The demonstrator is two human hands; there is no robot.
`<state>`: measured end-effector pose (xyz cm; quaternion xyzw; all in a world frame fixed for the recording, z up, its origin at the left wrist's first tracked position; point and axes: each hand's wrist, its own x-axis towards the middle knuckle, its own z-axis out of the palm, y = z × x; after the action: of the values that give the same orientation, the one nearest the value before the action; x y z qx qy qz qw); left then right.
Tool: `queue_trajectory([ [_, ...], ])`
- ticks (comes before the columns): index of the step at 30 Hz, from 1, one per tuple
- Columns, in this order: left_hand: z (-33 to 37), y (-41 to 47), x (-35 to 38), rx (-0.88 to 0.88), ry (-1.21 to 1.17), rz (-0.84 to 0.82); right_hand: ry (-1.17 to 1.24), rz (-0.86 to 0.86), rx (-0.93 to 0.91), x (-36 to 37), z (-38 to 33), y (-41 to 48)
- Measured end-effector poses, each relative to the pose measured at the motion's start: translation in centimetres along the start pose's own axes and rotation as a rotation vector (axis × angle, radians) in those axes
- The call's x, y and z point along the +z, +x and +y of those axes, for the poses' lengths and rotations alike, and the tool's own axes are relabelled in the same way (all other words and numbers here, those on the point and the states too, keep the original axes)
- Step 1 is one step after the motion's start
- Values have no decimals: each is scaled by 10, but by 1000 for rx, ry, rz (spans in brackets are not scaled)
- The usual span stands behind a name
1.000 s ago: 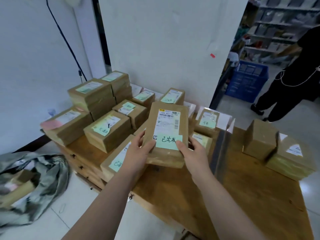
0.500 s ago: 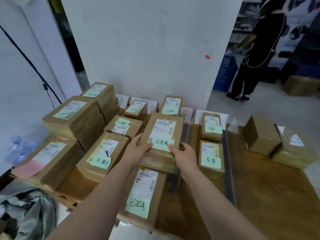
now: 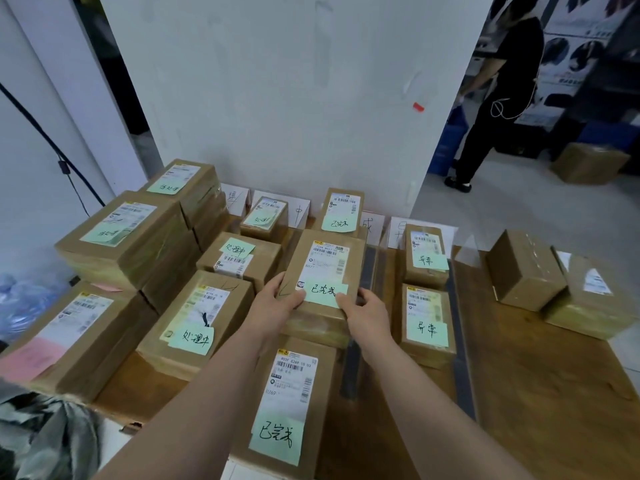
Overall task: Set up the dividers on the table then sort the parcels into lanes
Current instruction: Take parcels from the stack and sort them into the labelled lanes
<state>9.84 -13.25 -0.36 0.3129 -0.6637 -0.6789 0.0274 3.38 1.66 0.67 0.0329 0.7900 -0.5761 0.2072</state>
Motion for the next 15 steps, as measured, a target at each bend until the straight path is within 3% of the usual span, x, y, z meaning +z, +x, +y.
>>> queue_trajectory([
  [8, 9, 0, 6, 46, 219, 106, -125, 6, -49, -5, -1, 2],
  [15, 40, -10, 11, 416, 842, 256, -446, 66, -284, -38, -16, -8],
])
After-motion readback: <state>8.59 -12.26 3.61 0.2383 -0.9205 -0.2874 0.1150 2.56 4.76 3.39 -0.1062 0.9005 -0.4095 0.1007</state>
